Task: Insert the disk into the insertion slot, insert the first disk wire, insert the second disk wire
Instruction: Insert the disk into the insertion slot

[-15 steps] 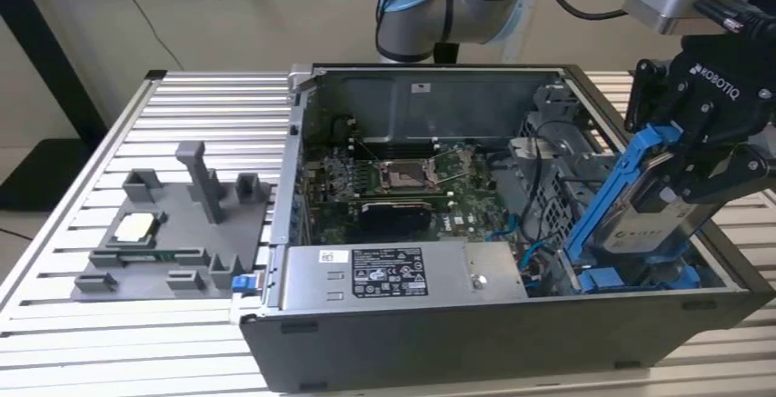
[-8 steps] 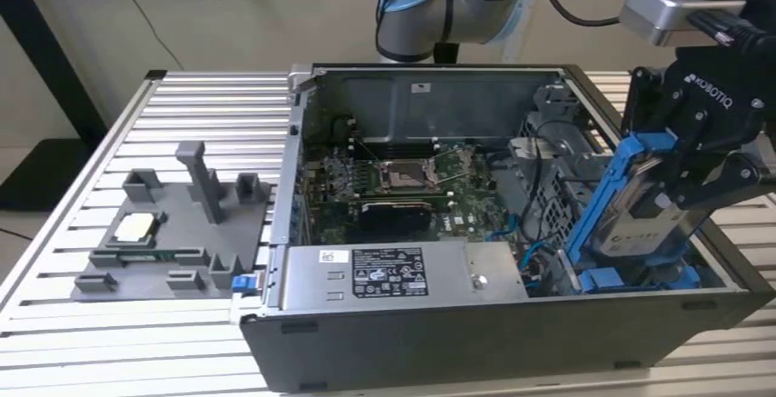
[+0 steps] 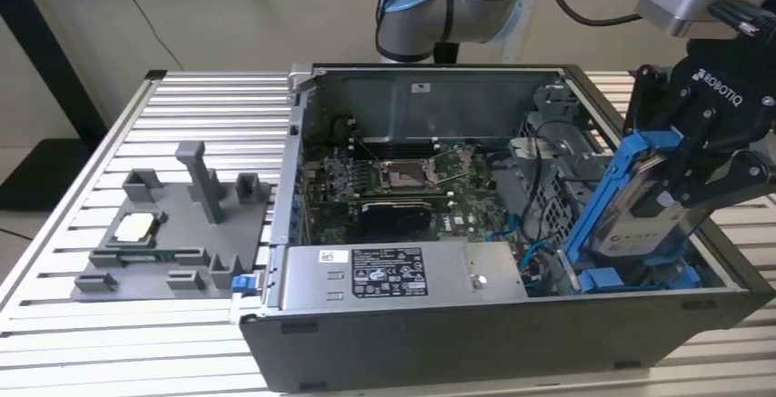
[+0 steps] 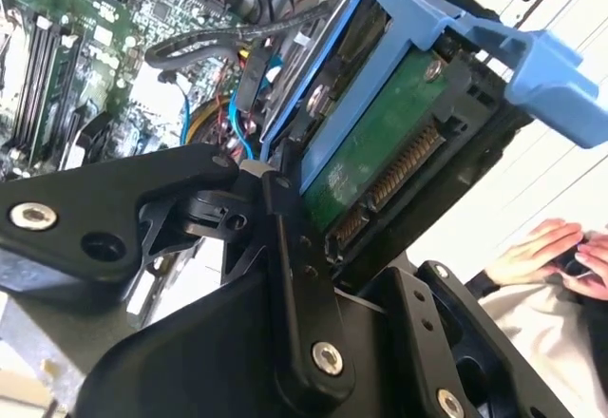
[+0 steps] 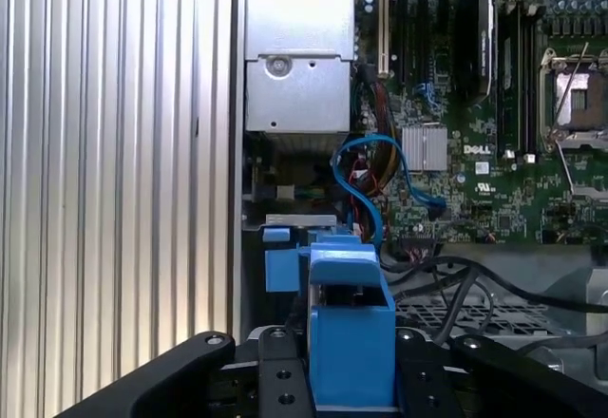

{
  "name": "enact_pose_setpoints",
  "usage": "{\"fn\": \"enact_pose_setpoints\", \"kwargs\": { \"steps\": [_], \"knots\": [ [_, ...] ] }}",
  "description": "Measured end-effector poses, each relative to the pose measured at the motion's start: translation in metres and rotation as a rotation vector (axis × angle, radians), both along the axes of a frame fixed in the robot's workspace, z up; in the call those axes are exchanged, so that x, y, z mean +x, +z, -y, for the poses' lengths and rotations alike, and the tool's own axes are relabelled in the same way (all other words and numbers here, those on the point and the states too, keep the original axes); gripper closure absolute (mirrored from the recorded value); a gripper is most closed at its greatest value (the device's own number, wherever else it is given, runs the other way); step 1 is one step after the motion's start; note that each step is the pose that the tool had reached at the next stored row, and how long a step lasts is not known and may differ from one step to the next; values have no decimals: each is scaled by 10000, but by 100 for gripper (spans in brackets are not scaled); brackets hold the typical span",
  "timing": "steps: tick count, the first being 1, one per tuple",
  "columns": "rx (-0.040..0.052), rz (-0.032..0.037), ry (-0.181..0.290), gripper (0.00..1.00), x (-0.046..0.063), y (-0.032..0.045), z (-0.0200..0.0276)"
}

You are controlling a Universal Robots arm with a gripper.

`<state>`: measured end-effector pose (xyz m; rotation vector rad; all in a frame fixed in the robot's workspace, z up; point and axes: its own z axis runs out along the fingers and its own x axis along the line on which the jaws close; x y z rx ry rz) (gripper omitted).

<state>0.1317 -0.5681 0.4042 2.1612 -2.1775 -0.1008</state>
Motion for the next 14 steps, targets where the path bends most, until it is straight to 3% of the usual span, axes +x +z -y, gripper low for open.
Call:
{"fn": "enact_pose_setpoints", "kwargs": {
  "steps": [3,9,12,13,14],
  "knots": [
    [-2,-89,16,67,81,-13,0],
    [2,-95,23,67,111,-120,0],
    [-4,-95,28,66,113,-129,0],
    [-5,-99,27,59,112,-126,0],
    [-2,-101,27,59,112,-118,0]
  ]
}}
